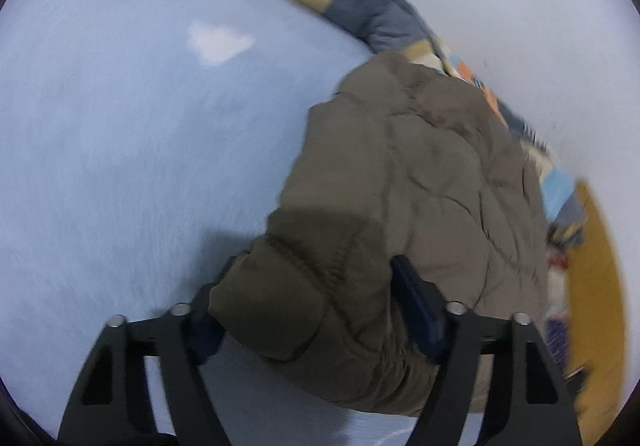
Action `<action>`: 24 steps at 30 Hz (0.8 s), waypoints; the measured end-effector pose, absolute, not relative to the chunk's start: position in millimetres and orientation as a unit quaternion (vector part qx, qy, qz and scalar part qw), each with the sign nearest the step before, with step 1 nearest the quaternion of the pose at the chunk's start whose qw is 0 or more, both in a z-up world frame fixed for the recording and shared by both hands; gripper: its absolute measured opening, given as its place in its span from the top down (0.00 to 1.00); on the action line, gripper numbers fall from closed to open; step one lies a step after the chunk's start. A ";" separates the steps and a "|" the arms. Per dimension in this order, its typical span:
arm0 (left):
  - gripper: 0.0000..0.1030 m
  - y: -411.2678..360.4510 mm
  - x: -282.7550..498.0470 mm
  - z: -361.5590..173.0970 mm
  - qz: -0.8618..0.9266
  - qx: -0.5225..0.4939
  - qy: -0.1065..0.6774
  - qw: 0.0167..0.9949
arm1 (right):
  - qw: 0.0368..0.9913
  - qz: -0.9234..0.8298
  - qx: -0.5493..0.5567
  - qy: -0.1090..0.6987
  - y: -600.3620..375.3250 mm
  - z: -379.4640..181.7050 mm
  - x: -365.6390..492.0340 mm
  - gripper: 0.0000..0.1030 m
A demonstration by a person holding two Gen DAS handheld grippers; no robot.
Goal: Fold large clothes
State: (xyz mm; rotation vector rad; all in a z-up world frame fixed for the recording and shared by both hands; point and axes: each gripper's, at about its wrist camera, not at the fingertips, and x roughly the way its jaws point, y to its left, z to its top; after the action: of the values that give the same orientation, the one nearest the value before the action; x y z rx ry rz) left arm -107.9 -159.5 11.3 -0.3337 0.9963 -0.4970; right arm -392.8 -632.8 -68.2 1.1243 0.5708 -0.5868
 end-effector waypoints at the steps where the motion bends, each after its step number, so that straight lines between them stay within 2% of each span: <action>1: 0.42 -167.8 -112.9 19.8 -0.234 -0.116 0.454 0.852 | 0.783 -0.278 0.481 0.279 -628.1 -56.8 -386.8 0.35; 4: 0.52 -184.5 -125.5 38.3 -0.234 -0.030 0.409 0.882 | 0.809 -0.298 0.408 0.301 -614.6 -34.5 -376.2 0.46; 8: 0.56 -192.7 -136.1 55.2 -0.240 0.014 0.371 0.897 | 0.846 -0.326 0.266 0.329 -583.0 -2.5 -358.9 0.52; 11: 0.57 -191.8 -143.5 70.3 -0.248 0.033 0.344 0.905 | 0.861 -0.327 0.205 0.331 -565.8 12.0 -354.9 0.57; 18: 0.58 -170.4 -167.9 103.7 -0.266 0.016 0.328 0.906 | 0.883 -0.311 0.153 0.318 -541.1 45.6 -360.2 0.60; 24: 0.58 -134.0 -199.3 112.0 -0.265 0.006 0.335 0.904 | 0.893 -0.288 0.163 0.305 -511.6 67.5 -388.1 0.60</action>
State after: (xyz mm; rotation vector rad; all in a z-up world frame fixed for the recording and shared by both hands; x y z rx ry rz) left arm -199.3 -134.0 112.0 0.0122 0.6919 -0.5475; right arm -388.1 -511.6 67.5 0.3383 0.6318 -0.5975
